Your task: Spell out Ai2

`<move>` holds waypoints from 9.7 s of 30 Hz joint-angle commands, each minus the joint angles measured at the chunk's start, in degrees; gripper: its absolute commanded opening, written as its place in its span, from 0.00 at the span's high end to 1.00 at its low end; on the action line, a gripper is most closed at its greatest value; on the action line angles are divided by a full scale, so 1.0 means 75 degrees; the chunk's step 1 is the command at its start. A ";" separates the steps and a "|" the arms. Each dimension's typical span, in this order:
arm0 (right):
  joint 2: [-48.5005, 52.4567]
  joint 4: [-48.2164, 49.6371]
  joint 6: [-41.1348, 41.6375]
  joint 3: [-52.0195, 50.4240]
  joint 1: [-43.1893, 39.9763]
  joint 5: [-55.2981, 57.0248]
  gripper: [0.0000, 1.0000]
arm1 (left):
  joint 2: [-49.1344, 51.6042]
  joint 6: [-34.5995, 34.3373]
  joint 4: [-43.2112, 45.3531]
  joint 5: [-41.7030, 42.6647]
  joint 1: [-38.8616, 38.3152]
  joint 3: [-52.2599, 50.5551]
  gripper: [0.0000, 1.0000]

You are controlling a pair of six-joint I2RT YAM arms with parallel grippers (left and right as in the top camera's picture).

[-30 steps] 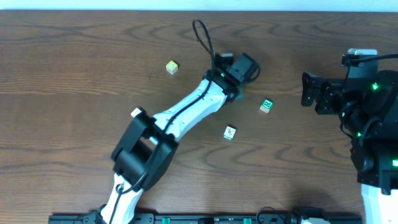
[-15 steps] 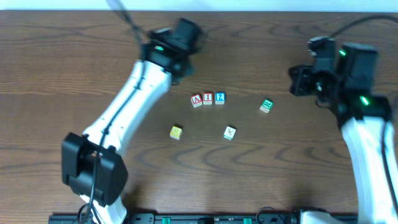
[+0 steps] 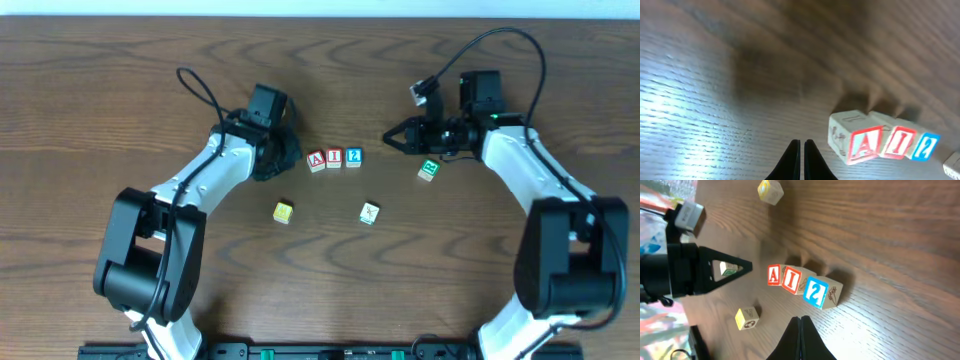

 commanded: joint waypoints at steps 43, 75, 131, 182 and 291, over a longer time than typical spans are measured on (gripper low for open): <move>0.1416 0.0679 0.1070 -0.0023 0.0918 0.1087 0.99 | 0.0673 -0.1547 0.1632 0.0711 0.0032 -0.0495 0.94; 0.1431 0.1311 0.1271 -0.0023 0.1183 0.1172 0.99 | 0.0673 -0.1699 0.2282 0.0813 -0.0152 -0.0495 0.94; 0.1431 0.0720 0.1405 -0.0026 0.1378 0.1323 0.99 | 0.0679 -0.1314 0.2291 0.0583 0.0458 -0.0481 0.94; -1.1488 -0.8600 -0.0344 -0.1040 0.0644 0.4858 0.01 | -1.1768 0.2675 -0.7198 -0.1577 0.1110 -0.0938 0.05; -1.4280 -0.2734 -0.5001 -0.6123 0.0055 0.5604 0.01 | -1.4309 0.4217 0.0906 -0.2390 0.2760 -0.8373 0.05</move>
